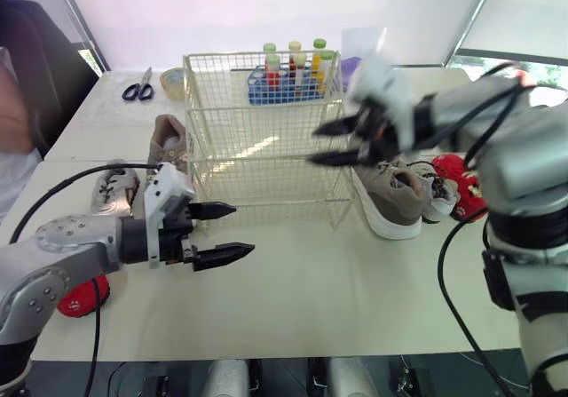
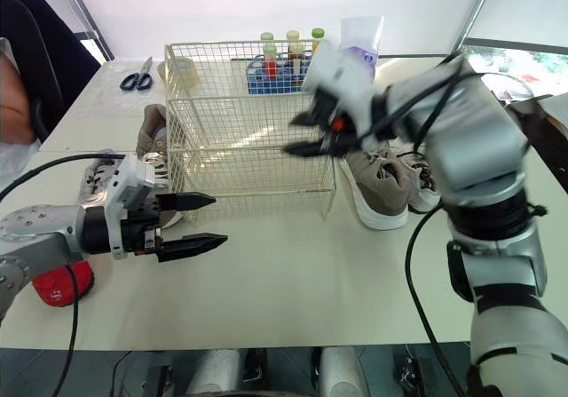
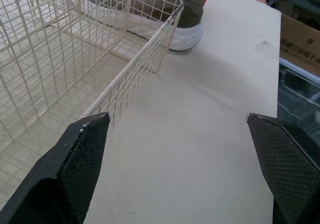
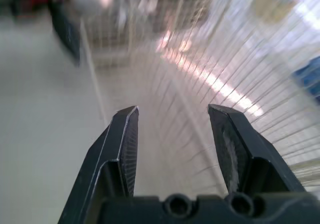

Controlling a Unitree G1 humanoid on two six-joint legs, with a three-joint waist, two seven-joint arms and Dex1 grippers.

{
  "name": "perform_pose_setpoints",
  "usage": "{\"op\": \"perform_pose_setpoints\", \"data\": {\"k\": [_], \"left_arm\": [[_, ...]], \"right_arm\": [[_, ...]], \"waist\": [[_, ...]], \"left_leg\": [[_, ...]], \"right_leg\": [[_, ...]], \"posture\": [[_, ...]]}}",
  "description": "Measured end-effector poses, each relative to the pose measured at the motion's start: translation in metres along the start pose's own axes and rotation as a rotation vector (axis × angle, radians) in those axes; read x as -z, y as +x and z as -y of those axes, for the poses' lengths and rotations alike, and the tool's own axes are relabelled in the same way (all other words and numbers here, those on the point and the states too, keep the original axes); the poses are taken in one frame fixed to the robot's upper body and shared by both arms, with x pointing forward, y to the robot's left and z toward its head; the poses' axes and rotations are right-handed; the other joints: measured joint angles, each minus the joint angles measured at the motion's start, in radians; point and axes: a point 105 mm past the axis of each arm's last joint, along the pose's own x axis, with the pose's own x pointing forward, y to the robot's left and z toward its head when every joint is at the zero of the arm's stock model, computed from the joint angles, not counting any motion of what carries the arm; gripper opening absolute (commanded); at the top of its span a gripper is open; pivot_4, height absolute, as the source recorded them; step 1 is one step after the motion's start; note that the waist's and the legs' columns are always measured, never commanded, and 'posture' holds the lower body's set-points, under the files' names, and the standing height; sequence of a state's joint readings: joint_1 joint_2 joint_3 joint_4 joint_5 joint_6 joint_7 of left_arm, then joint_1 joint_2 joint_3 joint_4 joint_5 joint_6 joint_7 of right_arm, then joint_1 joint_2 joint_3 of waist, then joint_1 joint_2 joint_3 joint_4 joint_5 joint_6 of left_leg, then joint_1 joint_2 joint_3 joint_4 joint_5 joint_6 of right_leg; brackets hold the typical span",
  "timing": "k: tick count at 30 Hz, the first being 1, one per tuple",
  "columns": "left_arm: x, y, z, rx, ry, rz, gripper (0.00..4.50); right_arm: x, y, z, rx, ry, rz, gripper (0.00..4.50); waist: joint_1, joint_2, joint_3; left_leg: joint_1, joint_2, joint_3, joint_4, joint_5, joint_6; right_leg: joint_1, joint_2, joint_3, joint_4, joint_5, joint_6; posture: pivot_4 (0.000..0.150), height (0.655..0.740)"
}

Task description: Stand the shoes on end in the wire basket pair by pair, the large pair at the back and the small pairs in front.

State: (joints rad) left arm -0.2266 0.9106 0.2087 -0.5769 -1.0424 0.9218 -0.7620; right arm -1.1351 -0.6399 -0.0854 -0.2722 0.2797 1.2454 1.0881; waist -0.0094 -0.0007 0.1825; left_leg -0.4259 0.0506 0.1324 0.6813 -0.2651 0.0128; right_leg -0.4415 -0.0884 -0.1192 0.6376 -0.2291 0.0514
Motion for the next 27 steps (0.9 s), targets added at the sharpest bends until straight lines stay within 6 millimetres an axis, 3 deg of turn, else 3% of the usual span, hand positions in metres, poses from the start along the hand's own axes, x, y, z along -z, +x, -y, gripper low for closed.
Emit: {"op": "perform_pose_setpoints", "data": {"k": [2,4,8,11,15,21,27], "left_arm": [[-0.012,0.003,0.001,0.037,-0.004,0.068,4.5],[-0.022,0.005,0.004,0.074,-0.009,0.12,4.5],[-0.032,0.009,0.018,0.164,-0.045,0.181,4.5],[-0.019,0.017,0.034,0.232,-0.057,0.129,4.5],[-0.005,0.03,0.05,0.31,-0.078,0.081,4.5],[0.004,0.043,0.06,0.363,-0.105,0.07,4.5],[0.009,0.046,0.054,0.317,-0.088,0.042,4.5]], "right_arm": [[-0.013,-0.021,0.028,0.165,0.071,0.186,3.53],[0.0,-0.04,0.047,0.303,0.14,0.258,4.48],[0.079,-0.082,0.059,0.589,0.33,0.205,4.48],[0.13,-0.102,0.031,0.714,0.414,0.15,4.48],[0.167,-0.107,-0.001,0.824,0.469,0.122,4.48],[0.192,-0.094,-0.017,0.879,0.51,0.124,4.48],[0.206,-0.077,-0.023,0.861,0.523,0.123,4.48]], "waist": [[0.002,-0.003,-0.002],[0.003,-0.004,-0.002],[0.006,-0.003,-0.002],[0.007,-0.001,-0.003],[-0.006,0.0,-0.002],[-0.007,0.0,-0.002],[-0.004,0.0,-0.002]], "left_leg": [[0.0,0.0,0.0,0.0,0.0,0.0],[0.0,0.0,0.0,0.0,-0.001,0.001],[0.0,-0.001,0.001,0.0,-0.001,0.002],[0.0,-0.001,0.002,-0.001,0.0,0.001],[0.004,-0.001,0.002,-0.001,0.001,-0.001],[0.013,0.0,0.001,-0.001,-0.002,0.004],[0.013,0.0,0.001,-0.001,-0.003,0.005]], "right_leg": [[0.001,0.0,0.0,0.0,0.0,0.0],[0.001,0.0,0.0,0.0,0.0,0.0],[0.0,-0.001,0.002,0.0,0.001,0.002],[-0.001,0.0,0.003,0.001,0.001,0.003],[0.0,0.001,0.006,0.005,0.001,0.002],[0.007,0.001,0.006,0.006,-0.002,-0.001],[0.007,0.001,0.007,0.005,-0.002,-0.003]], "posture": [[0.15,0.74],[0.15,0.74],[0.15,0.74],[0.15,0.74],[0.15,0.74],[0.15,0.74],[0.15,0.74]]}}
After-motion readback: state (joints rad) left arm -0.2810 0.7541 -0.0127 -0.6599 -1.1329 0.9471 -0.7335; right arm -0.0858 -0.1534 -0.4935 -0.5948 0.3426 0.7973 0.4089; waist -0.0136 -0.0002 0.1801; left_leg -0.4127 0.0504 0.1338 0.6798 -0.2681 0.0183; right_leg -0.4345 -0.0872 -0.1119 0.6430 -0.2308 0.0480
